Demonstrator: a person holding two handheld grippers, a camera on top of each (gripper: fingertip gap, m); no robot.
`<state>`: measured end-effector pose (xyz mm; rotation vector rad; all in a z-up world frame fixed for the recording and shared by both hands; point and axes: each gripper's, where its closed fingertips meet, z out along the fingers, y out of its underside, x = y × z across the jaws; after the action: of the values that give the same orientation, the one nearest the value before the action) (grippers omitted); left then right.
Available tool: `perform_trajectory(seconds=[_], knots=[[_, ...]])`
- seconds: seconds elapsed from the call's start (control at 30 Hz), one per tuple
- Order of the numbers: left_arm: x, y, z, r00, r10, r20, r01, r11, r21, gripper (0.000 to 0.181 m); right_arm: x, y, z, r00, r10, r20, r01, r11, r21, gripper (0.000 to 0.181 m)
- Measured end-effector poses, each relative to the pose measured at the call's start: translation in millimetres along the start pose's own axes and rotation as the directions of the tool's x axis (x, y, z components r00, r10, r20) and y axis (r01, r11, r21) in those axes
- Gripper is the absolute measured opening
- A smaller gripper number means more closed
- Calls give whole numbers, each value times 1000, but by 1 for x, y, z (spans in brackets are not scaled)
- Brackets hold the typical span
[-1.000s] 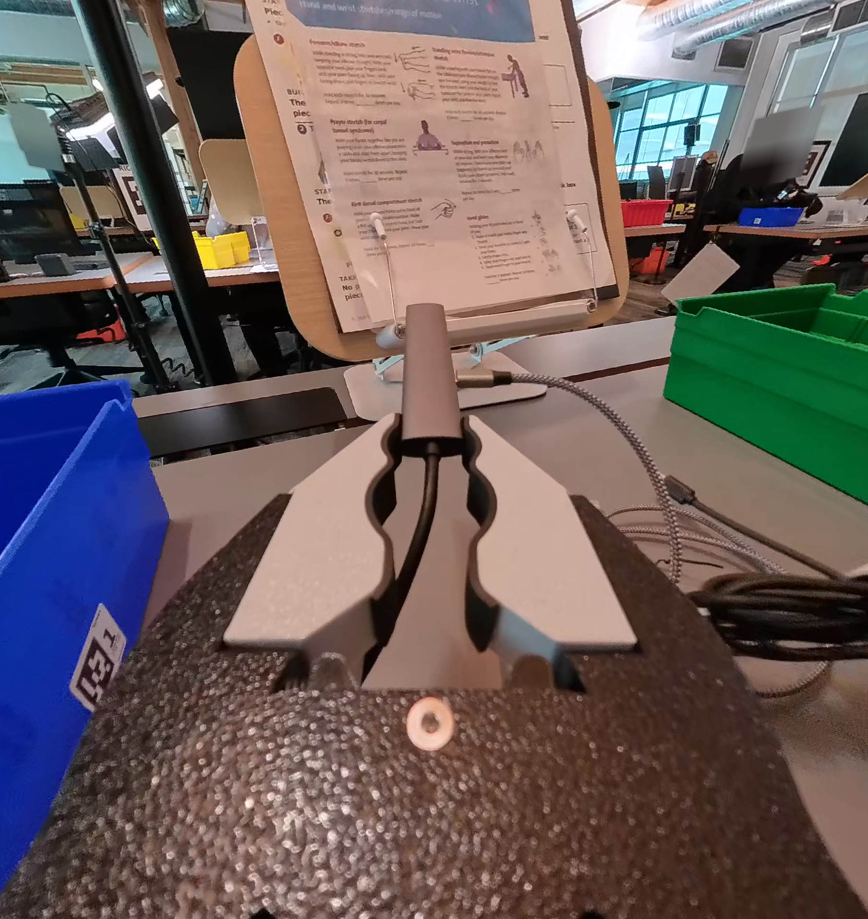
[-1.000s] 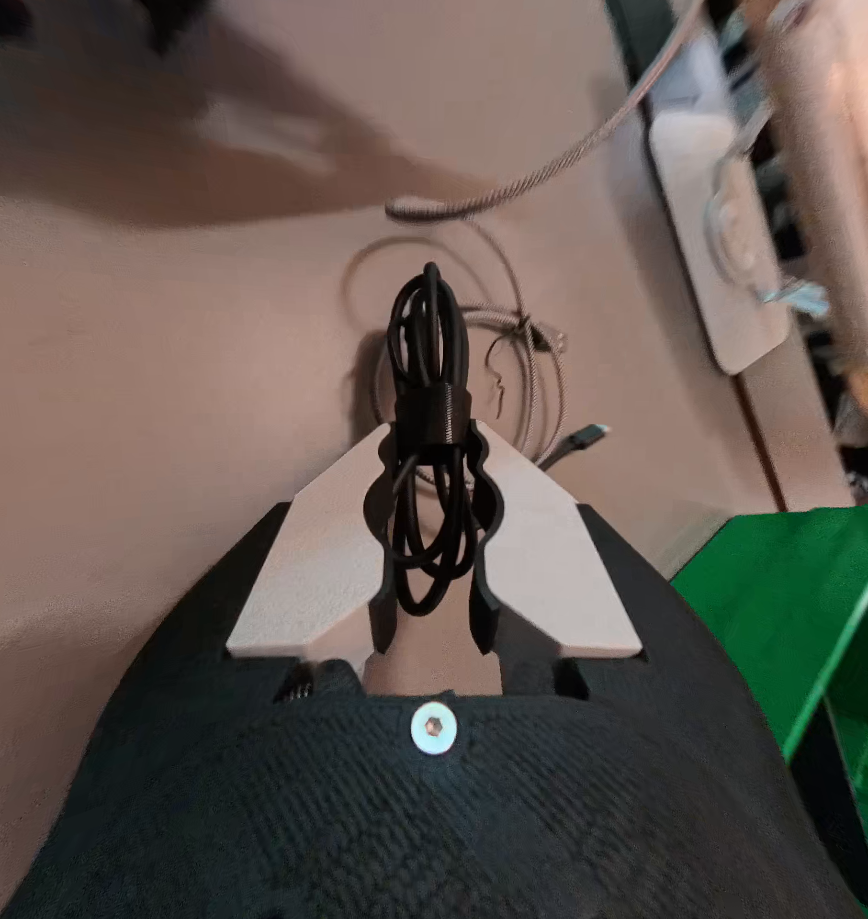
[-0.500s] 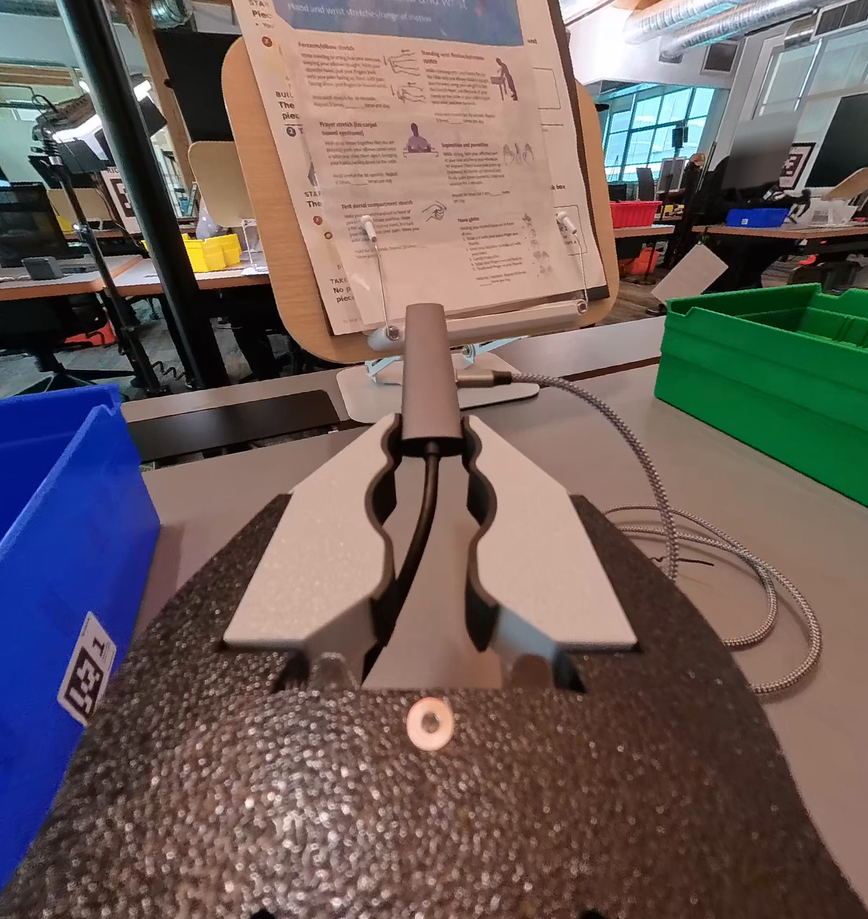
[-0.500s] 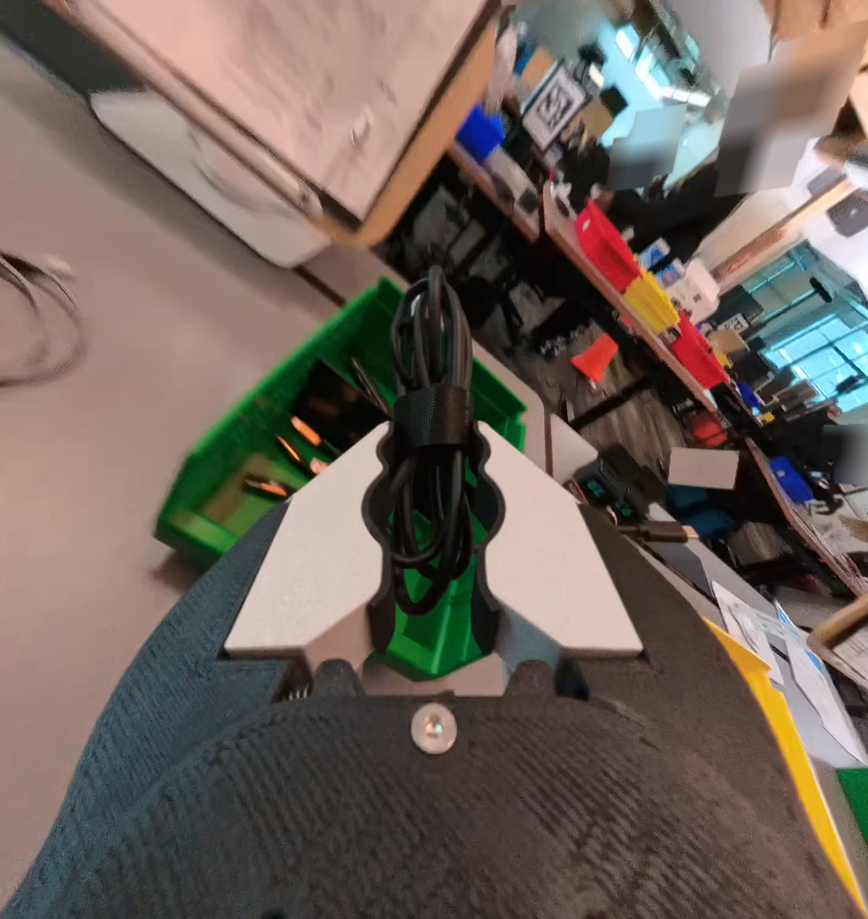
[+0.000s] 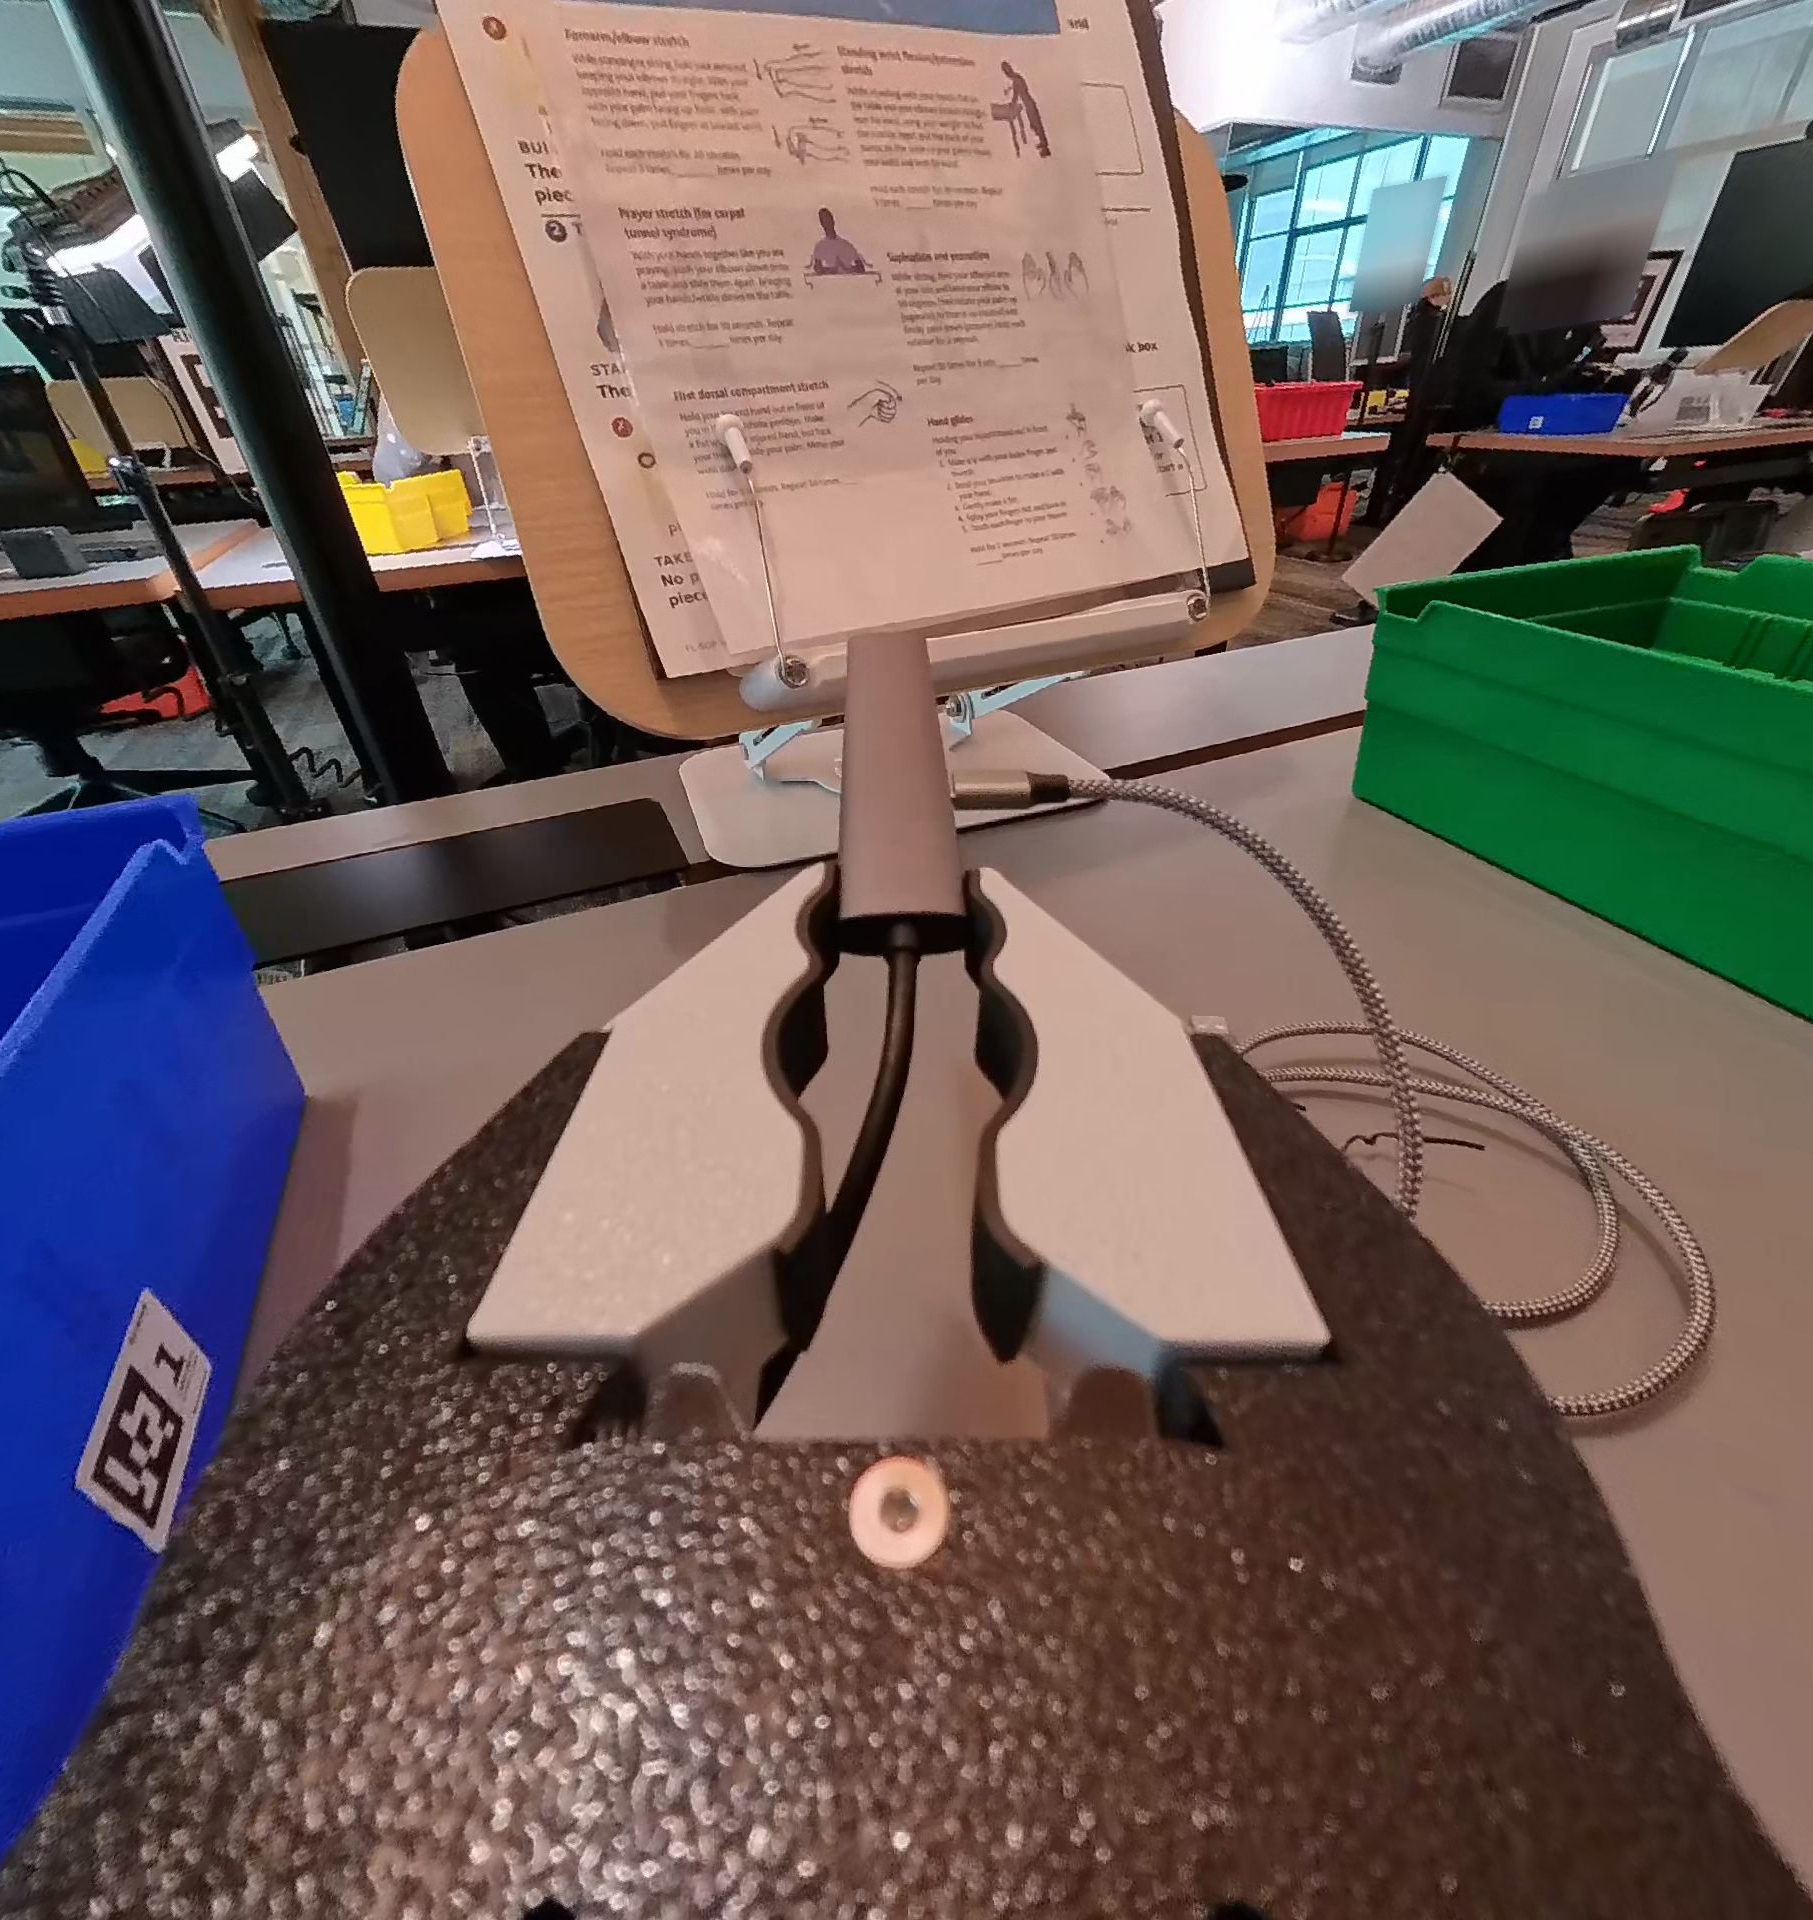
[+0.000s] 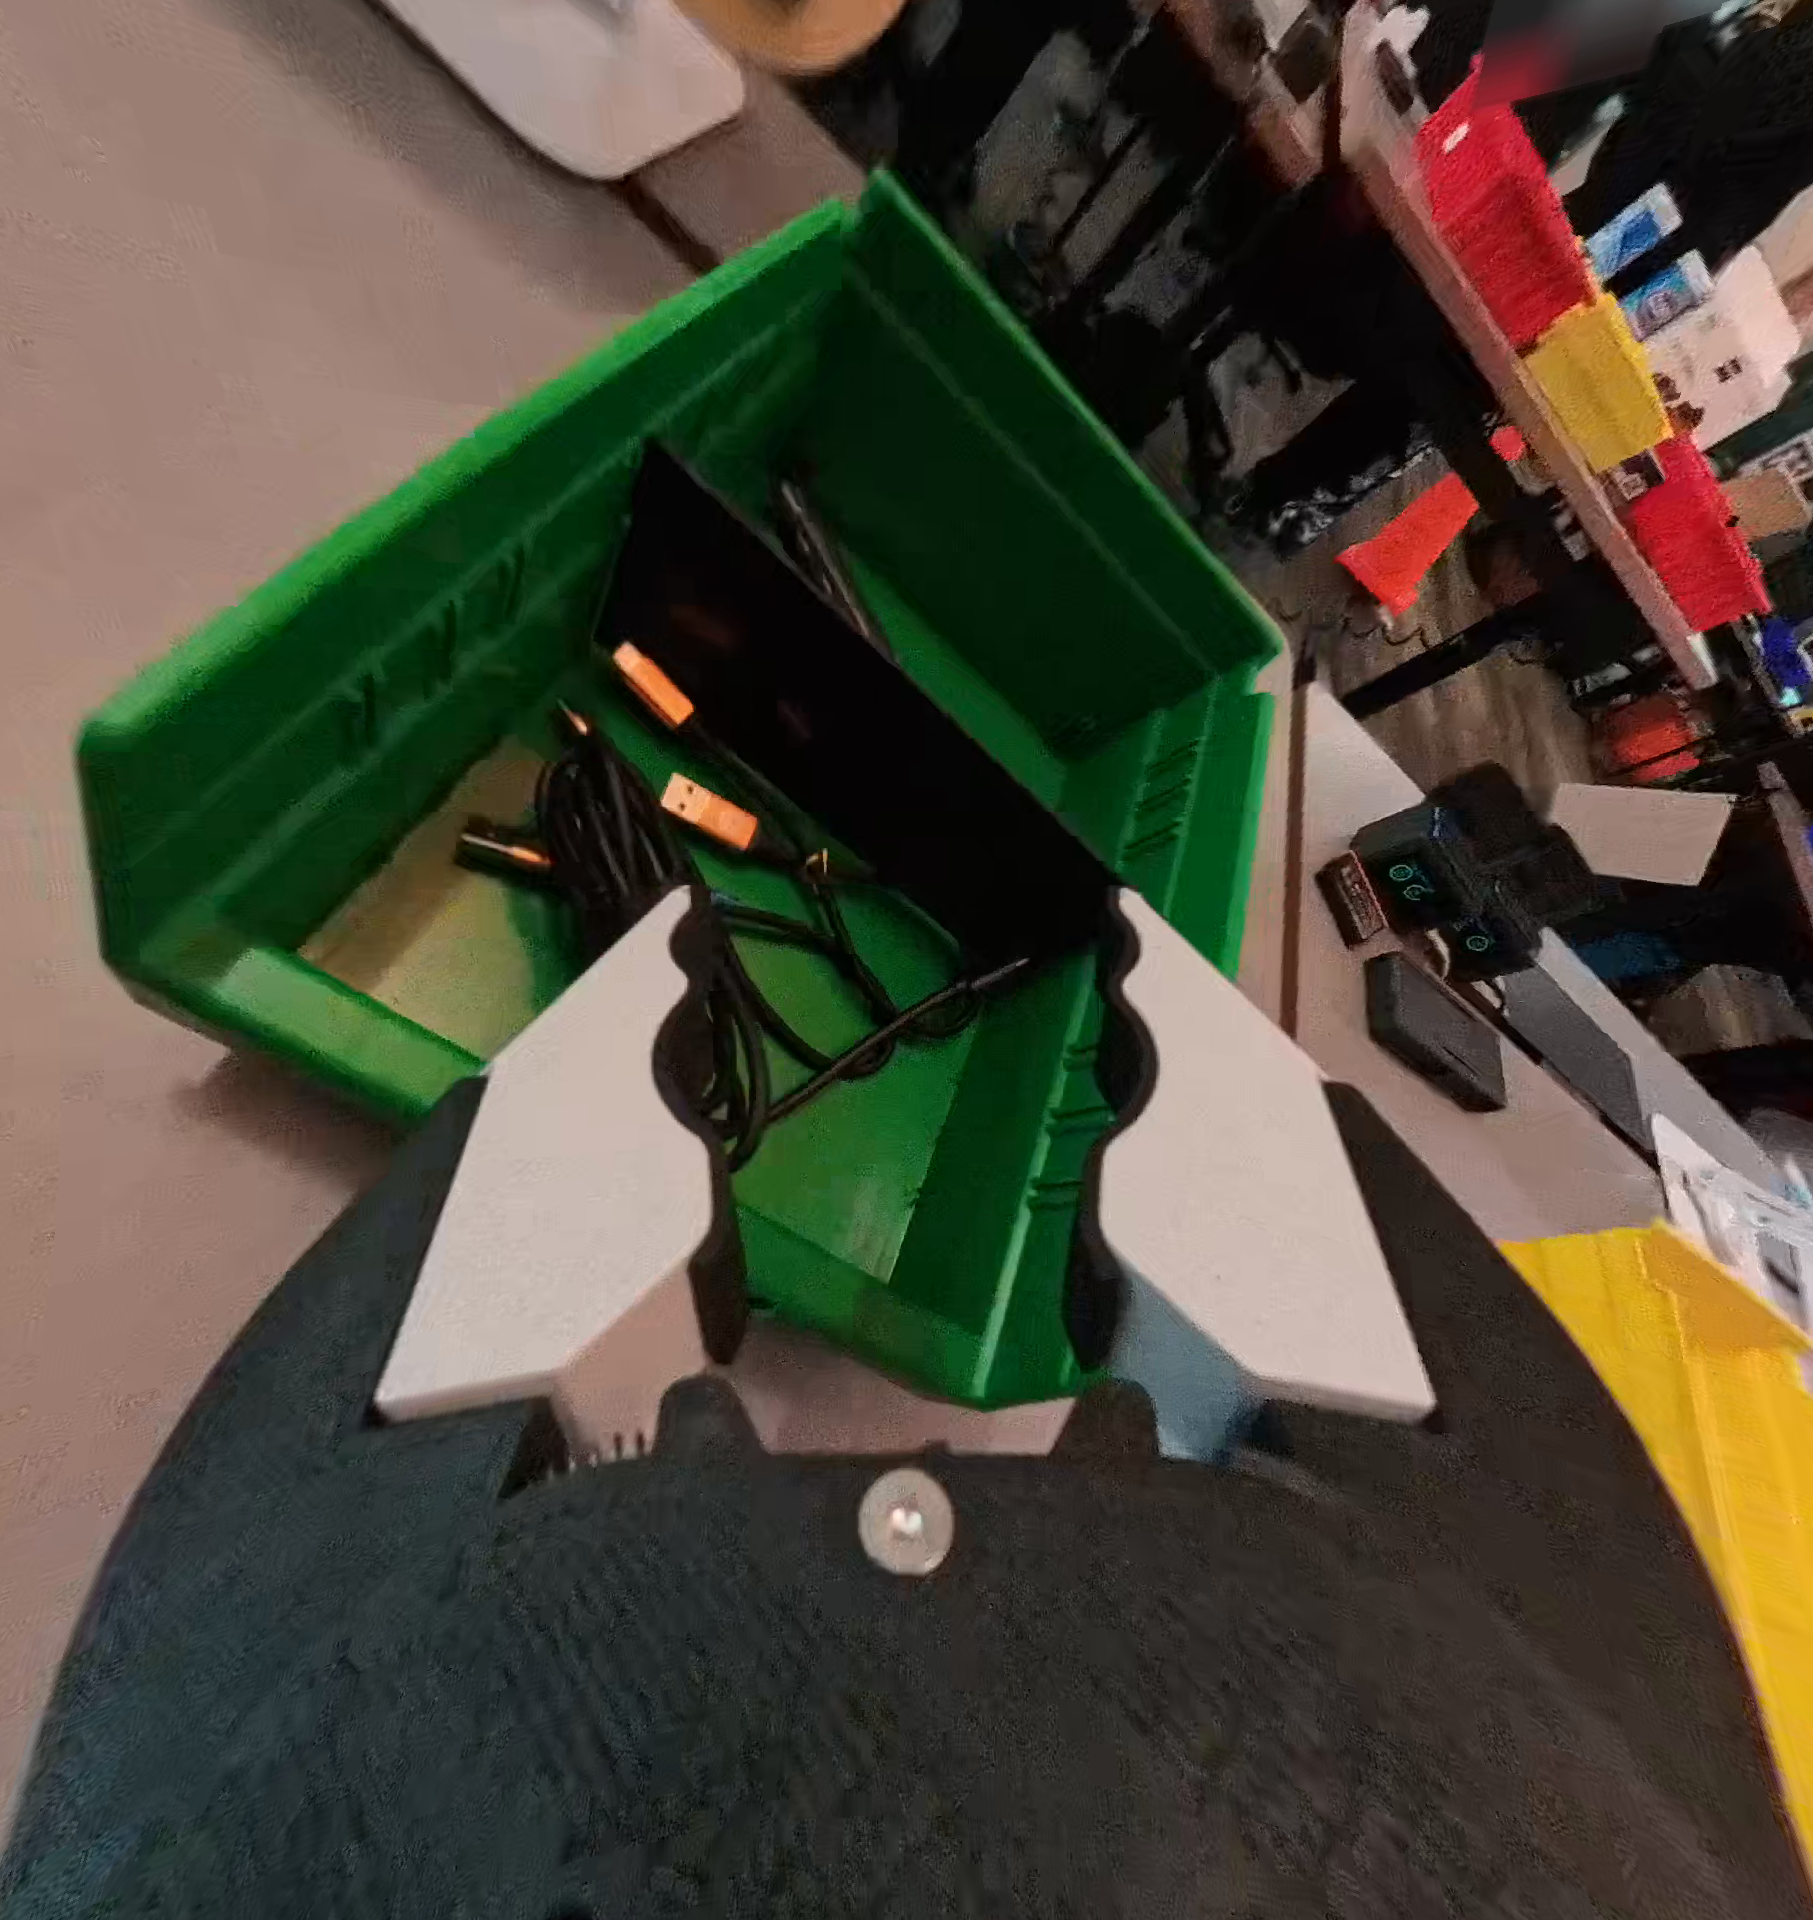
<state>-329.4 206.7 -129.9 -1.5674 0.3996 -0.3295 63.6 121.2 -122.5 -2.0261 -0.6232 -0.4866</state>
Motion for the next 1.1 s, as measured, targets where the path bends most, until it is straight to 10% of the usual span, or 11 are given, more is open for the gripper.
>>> perform_trajectory(seconds=[0.17,0.37,0.53,1.1], knots=[[4,1,1,1000,9,-15,-9,1000,-5,21,9,-13,-27,983,181,-13,-179,978,103,69],[28,-2,1,989,67,-129,-66,998,14,21,-131,-140,-72,835,79,544,-382,795,471,68],[49,-4,-1,968,84,-238,-80,996,26,21,-203,-204,-22,869,-48,492,-310,721,619,64],[78,2,0,947,9,-322,-20,999,-31,21,-227,-211,14,793,53,607,-488,650,582,18]])
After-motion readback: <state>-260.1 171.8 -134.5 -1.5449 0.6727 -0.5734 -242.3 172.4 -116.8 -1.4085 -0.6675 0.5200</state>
